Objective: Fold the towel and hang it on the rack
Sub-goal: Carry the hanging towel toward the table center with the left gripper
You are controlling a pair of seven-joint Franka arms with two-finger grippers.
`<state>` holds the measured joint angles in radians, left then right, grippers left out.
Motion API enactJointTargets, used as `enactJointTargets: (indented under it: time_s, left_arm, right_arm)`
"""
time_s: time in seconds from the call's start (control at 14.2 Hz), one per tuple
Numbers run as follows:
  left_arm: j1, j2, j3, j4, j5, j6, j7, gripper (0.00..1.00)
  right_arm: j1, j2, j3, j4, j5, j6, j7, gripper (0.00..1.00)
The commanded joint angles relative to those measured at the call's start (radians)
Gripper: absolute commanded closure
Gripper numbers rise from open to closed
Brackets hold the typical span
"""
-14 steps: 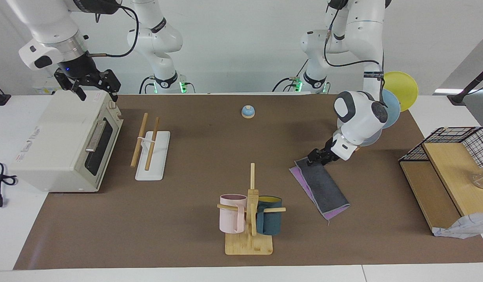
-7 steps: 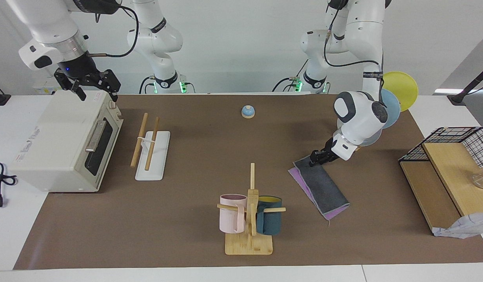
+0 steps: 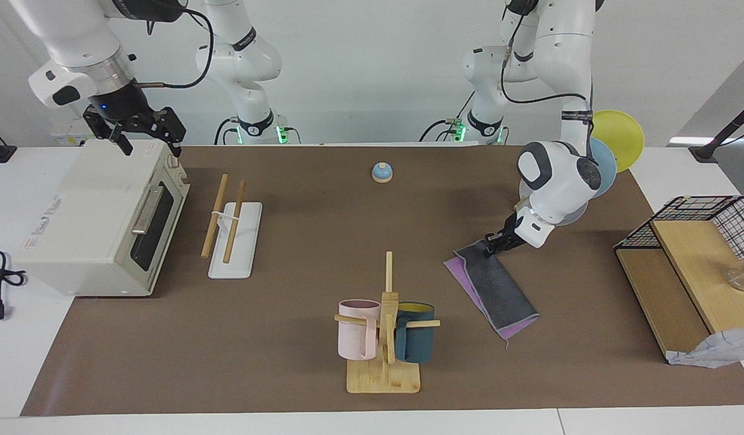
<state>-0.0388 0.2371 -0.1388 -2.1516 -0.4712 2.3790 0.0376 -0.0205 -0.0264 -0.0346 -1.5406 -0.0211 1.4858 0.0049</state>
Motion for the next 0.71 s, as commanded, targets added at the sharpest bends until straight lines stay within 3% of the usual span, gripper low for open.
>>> enactJointTargets:
  time_s: [0.0,0.21,0.63]
  left_arm:
    - [0.011,-0.024,-0.004,0.018,-0.030,-0.046,0.010,1.00]
    - [0.013,-0.056,-0.001,0.096,-0.053,-0.174,-0.127,1.00]
    - [-0.036,-0.117,-0.005,0.251,-0.029,-0.357,-0.666,1.00]
  right_arm:
    - [-0.013,-0.017,0.004,-0.016,0.020,-0.001,-0.014,0.00]
    - [-0.013,-0.017,0.004,-0.016,0.020,0.004,-0.013,0.00]
    - [-0.015,-0.017,0.004,-0.016,0.020,-0.002,-0.013,0.00]
